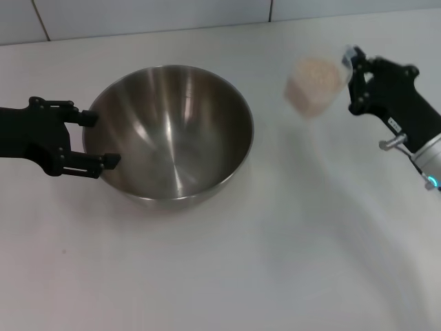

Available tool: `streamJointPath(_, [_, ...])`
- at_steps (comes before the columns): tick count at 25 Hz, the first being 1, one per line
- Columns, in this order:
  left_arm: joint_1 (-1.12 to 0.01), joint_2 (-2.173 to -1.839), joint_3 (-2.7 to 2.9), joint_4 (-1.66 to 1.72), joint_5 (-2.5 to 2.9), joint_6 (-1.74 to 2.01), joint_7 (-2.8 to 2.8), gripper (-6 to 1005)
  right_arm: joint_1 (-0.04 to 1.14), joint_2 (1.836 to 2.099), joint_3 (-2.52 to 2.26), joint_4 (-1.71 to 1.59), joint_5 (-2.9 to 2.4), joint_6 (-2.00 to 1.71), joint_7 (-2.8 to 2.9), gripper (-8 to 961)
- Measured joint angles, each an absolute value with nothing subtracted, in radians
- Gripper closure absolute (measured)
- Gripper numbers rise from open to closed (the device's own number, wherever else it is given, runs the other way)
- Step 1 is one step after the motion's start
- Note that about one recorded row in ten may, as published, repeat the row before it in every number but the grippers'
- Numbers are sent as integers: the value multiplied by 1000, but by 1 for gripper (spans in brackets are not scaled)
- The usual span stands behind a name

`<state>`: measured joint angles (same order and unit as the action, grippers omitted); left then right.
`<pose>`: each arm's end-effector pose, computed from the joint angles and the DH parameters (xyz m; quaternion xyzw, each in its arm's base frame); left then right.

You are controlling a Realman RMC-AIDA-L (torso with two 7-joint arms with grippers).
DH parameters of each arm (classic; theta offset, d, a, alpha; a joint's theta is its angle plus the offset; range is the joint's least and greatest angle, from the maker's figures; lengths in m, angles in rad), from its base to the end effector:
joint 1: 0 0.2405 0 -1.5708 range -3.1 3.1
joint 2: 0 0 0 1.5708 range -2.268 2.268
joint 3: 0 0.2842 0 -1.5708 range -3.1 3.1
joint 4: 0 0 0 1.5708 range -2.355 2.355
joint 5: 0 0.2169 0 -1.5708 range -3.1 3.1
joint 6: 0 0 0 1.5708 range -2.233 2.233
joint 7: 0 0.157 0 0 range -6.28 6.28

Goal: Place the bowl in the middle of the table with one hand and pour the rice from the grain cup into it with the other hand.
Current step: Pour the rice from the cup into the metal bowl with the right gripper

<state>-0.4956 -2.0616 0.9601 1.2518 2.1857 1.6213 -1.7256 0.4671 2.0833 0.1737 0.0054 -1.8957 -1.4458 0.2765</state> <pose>-0.2337 0.3682 0.0286 -0.9815 -0.1203 -0.0443 0.1425 0.3247 0.3365 -0.0362 -0.7600 0.1338 0.3629 0.5223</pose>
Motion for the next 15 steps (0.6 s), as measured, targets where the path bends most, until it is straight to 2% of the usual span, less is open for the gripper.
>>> streamJointPath(6, [-501,-2061,962,1252,2186,1621,-1726,163,548,2084,197,122,-1896,-1494,-102,948])
streamJointPath(9, [-504,-2061,966,1252,2188,1621,-1726,163,586,2085,194,211,-1900,-1447,-428,948])
streamJointPath(10, [-508,-2061,969,1252,2202,1621,-1732,163,606,2086,190,276,-1903,-1390,-694,948])
streamJointPath(15, [-514,-2063,973,1252,2223,1621,-1738,163,618,2090,187,366,-1906,-1299,-1140,948])
